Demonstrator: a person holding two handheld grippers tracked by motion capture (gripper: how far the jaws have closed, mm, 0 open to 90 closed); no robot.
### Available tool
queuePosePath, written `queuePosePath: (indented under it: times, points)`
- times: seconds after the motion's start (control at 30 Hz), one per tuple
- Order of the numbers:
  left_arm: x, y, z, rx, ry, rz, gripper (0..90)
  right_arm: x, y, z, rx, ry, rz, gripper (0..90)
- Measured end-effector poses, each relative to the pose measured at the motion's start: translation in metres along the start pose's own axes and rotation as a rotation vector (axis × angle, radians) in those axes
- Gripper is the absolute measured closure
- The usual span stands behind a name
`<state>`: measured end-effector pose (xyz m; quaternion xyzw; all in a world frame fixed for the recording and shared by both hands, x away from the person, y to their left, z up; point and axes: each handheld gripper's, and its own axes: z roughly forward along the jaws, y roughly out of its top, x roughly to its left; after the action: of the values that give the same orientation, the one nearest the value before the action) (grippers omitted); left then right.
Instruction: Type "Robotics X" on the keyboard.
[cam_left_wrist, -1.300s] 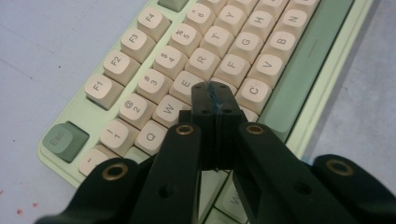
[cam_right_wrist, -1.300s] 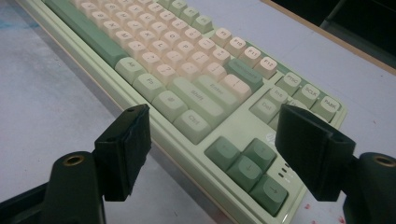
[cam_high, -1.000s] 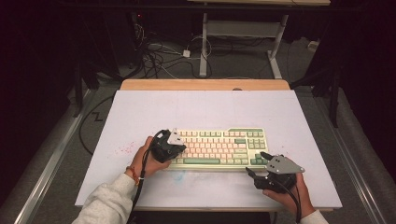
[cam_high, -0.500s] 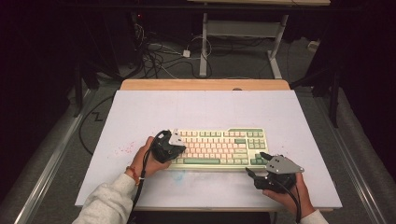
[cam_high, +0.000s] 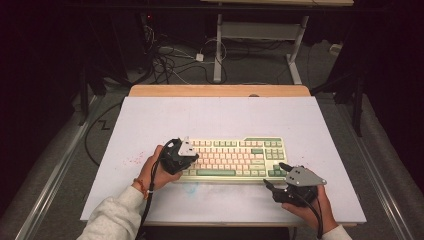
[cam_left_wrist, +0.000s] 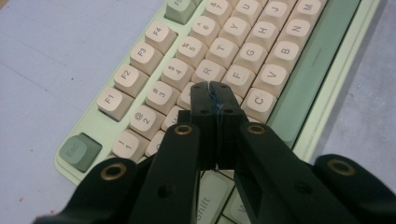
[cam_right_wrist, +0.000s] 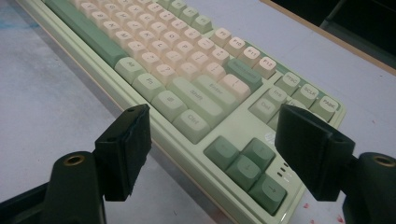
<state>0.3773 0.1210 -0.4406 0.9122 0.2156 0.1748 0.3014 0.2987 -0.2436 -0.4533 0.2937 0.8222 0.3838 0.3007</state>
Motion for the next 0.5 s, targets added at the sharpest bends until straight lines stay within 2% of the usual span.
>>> queuePosePath:
  times: [0.23,0.37,0.5]
  points:
    - [0.001,-0.001,-0.005,-0.024,0.007,-0.003,85.4,0.000,0.000,-0.001,-0.002,-0.003,-0.002,27.6]
    - [0.001,-0.002,-0.009,-0.038,0.023,0.000,80.8,-0.001,0.000,-0.002,-0.006,-0.006,0.002,27.6]
    - [0.002,-0.004,-0.013,-0.070,0.051,-0.011,68.5,-0.001,0.000,-0.002,-0.007,-0.009,0.004,27.7]
